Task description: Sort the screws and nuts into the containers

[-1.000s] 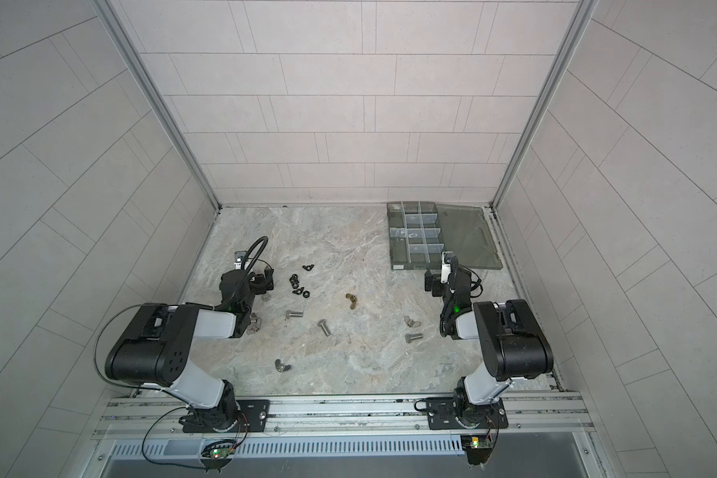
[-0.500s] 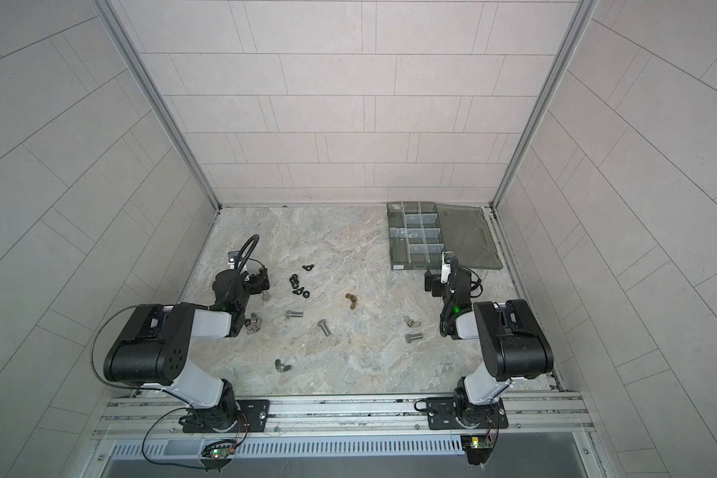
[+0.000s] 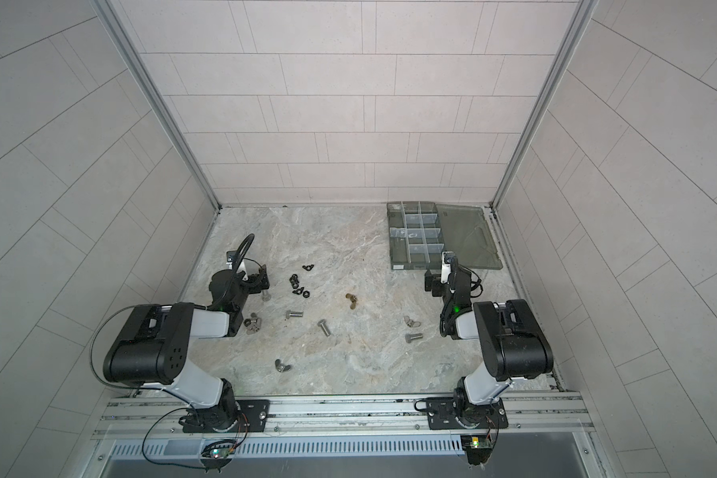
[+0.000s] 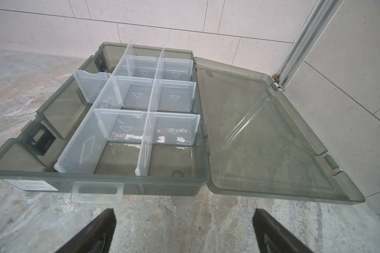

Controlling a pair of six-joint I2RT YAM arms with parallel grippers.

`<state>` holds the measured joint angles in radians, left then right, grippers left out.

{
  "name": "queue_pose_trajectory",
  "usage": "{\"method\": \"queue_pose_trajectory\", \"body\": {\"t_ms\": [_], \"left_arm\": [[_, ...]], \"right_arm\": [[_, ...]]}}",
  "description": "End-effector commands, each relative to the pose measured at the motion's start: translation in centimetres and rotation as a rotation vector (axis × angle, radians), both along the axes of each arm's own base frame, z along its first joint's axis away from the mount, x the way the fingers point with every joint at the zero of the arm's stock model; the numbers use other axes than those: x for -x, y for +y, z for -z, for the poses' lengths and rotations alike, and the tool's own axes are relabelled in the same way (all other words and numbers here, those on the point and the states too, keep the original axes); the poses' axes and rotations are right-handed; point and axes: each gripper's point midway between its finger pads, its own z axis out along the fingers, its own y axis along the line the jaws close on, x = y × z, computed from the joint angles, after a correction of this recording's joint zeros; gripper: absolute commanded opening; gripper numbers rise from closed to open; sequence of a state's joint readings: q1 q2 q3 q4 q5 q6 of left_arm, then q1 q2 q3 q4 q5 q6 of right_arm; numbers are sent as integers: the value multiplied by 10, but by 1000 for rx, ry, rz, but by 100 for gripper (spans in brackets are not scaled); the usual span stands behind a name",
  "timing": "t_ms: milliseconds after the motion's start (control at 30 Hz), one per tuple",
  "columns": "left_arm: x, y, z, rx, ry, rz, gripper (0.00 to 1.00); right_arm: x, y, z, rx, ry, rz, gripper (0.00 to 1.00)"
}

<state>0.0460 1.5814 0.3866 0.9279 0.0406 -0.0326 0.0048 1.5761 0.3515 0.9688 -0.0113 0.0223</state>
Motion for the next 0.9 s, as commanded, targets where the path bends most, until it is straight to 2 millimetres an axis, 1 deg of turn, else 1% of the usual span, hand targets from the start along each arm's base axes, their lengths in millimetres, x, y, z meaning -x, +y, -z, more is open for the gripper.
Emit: {"method": "queue_pose_trajectory", "body": {"t_ms": [0,133,233,300,367,400,433,533,600,667,733,767,833,867], "left_arm": [[0,0,-2,11,-16,5,100],[1,-1,-3,12,-26,8,100],[0,-2,-12,15,-22,13,99],[-5,-2,-16,15,37,14,96],[-11,-4,-19,18,69,30,91],[-12,-3,-19,17,79,27,91],[-12,-4,-19,18,82,28,91],[-13,-6,-21,17,84,47,91],[-14,-11,-23,13,89,69,91],[-13,-14,-29,11,90,86,91],[-12,-15,-38,5,78,88,91],[-11,-15,-47,2,59,78,92],[-8,-18,-69,35,-40,80,94],[-7,-22,-82,75,-110,87,98]], "right_arm": [[-3,2,-5,15,-15,-9,99],[-3,1,-4,13,-14,-9,99],[-2,2,-6,28,-19,-11,99],[0,6,-7,49,-28,-16,99],[0,8,-11,72,-32,-11,99],[1,9,-11,87,-20,-11,99],[2,7,-17,87,-37,11,99],[-1,7,-40,172,5,82,99],[-7,14,-59,212,31,87,99],[-13,21,-75,188,14,85,99],[-17,24,-88,161,9,104,99],[-22,30,-96,159,9,91,99],[-27,42,-106,192,14,75,99],[-29,45,-114,230,6,113,99]]}}
